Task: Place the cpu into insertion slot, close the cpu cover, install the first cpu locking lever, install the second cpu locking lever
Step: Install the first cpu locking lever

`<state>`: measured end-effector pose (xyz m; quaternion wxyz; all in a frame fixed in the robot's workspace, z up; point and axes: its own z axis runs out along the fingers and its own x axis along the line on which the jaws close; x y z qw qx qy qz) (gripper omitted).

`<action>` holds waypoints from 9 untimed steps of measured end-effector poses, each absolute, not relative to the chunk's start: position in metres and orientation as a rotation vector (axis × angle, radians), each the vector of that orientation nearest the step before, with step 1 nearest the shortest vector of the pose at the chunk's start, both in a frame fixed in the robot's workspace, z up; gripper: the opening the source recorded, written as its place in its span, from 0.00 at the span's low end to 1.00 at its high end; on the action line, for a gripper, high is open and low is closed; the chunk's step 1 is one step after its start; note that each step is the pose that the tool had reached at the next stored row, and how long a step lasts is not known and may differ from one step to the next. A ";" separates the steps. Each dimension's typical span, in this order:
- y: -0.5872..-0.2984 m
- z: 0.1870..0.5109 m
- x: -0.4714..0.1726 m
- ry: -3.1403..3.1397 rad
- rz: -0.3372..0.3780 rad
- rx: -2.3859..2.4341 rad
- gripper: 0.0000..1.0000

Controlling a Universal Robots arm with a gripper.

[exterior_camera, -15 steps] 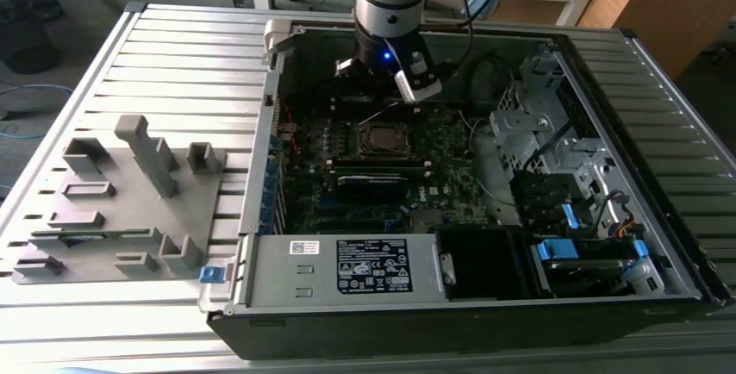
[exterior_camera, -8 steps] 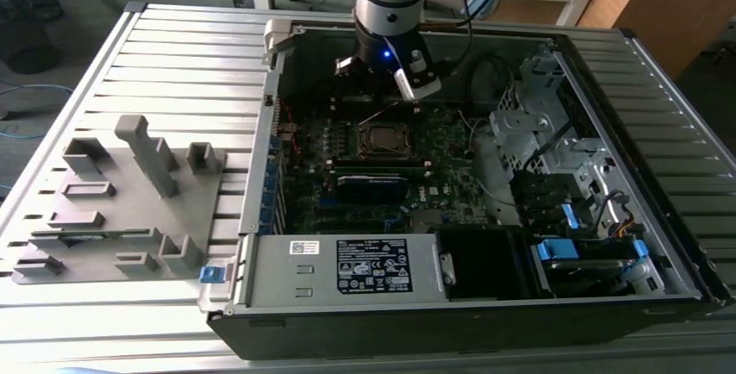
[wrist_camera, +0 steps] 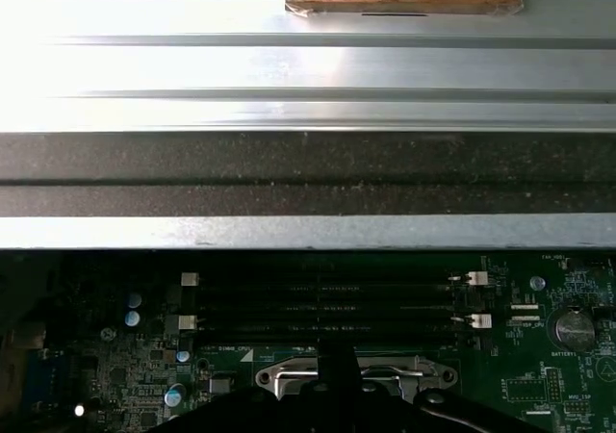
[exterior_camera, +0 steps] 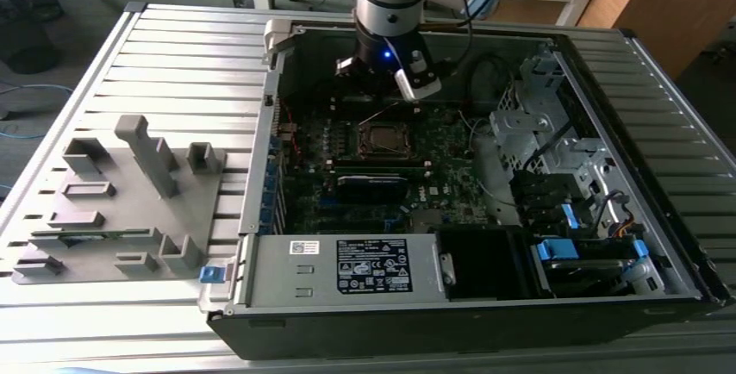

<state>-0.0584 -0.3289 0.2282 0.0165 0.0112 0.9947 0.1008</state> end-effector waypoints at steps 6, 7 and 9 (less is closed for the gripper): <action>-0.329 0.227 -0.057 3.093 0.313 0.035 0.11; -0.329 0.227 -0.057 3.093 0.313 0.035 0.11; -0.329 0.227 -0.056 3.093 0.313 0.034 0.11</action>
